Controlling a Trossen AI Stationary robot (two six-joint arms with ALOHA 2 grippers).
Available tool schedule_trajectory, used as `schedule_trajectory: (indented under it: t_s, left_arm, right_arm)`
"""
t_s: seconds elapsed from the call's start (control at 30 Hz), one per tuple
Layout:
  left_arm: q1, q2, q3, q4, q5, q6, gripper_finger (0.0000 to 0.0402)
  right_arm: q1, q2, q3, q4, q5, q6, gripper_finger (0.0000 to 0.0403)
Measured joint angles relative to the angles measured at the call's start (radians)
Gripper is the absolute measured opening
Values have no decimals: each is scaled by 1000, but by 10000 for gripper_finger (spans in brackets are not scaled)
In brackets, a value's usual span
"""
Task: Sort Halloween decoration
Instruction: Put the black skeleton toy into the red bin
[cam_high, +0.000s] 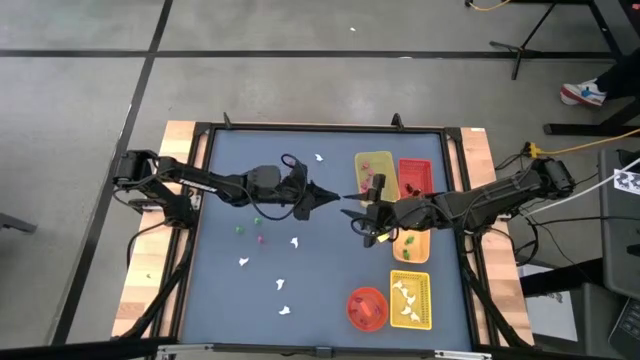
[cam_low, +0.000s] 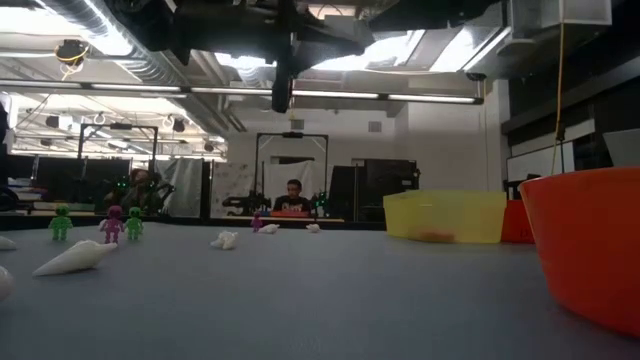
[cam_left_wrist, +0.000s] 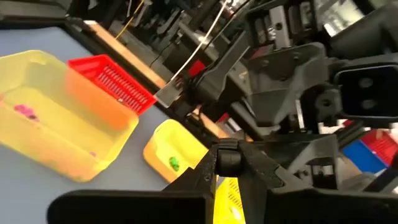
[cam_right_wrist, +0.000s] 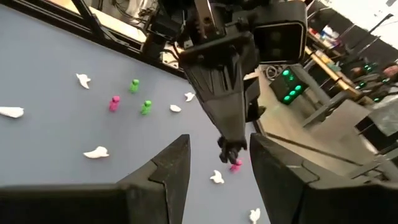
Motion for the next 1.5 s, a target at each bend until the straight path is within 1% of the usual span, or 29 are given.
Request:
schedule_trajectory:
  t_s: [0.2,0.3,0.5,0.7,1.23,1.3,1.43,1.5]
  left_arm:
    - [-16,0,0,83,0,0,27]
    - [-22,0,0,109,0,0,27]
    - [-24,0,0,132,0,-14,27]
    - [-24,0,0,172,4,-18,27]
    - [-23,0,0,187,3,-18,27]
    - [-23,0,0,186,3,-18,27]
    - [-23,0,0,186,3,-18,27]
    - [-23,0,0,185,3,-18,27]
  right_arm:
    - [0,0,0,2,4,-18,166]
    - [0,0,0,31,5,-26,166]
    - [0,0,0,103,5,-96,166]
    - [-1,0,0,103,5,-124,166]
    - [-1,0,0,158,5,-223,166]
    - [-1,0,0,160,17,-232,166]
    - [-1,0,0,171,78,-252,166]
    - [-1,0,0,171,82,-253,166]
